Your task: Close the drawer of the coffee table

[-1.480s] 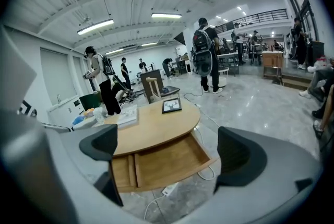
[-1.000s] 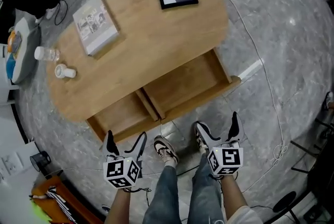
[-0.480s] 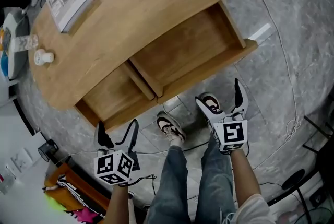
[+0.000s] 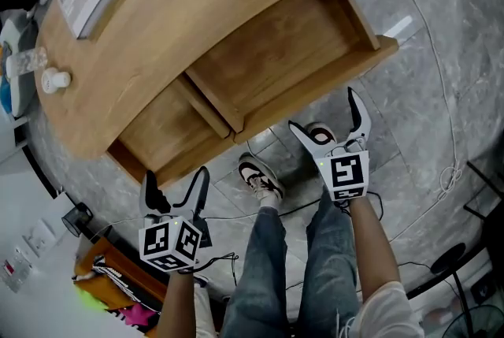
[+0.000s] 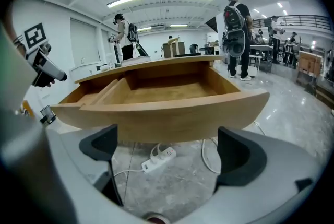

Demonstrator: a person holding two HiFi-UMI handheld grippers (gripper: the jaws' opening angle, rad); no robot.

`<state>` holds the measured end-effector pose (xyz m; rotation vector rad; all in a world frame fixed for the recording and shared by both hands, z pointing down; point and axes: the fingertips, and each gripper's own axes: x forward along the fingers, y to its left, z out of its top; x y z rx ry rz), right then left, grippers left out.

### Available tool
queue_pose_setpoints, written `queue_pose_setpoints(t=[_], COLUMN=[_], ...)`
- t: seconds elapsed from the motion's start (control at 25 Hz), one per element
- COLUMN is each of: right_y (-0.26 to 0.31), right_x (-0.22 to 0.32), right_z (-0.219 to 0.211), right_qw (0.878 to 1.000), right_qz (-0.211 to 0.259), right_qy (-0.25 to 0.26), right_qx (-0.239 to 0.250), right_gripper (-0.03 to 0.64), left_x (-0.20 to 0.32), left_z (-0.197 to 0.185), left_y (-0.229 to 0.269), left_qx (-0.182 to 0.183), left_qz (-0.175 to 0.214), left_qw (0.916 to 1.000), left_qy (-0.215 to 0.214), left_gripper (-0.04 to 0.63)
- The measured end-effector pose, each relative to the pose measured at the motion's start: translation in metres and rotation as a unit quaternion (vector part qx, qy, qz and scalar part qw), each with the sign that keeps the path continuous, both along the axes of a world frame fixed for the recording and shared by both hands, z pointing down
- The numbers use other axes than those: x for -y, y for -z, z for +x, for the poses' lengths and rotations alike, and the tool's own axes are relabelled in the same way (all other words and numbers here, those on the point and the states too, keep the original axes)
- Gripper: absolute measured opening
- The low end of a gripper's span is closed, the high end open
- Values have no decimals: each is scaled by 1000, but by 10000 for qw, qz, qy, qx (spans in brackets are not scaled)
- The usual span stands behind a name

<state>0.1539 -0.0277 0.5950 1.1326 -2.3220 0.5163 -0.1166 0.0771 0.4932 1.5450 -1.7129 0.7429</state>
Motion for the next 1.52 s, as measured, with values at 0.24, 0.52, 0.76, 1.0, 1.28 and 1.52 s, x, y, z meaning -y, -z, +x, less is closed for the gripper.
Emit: queue_pose_setpoints(t=[0.24, 0.52, 0.76, 1.0, 1.28, 1.52], right_y=[-10, -10, -11, -7, -7, -5], right_x=[6, 10, 13, 15, 15, 15], right_z=[-7, -16, -18, -18, -18, -19], right_qw=[9996, 9989, 9995, 9992, 9991, 9989], right_qz=[-24, 41, 49, 270, 325, 325], right_qy=[273, 475, 284, 257, 216, 224], right_qx=[-24, -5, 88, 142, 179, 237], right_gripper=[588, 588, 588, 588, 588, 588], left_x=[2, 5, -2, -6, -8, -7], left_z=[4, 9, 14, 18, 22, 21], left_y=[-4, -10, -17, -21, -28, -28], left_qx=[19, -33, -90, -167, -218, -194], left_qz=[-15, -30, -122, -156, -210, -172], left_qw=[10000, 9999, 9998, 9997, 9995, 9996], left_qy=[48, 123, 96, 74, -80, -114], left_gripper=[557, 557, 557, 557, 557, 557])
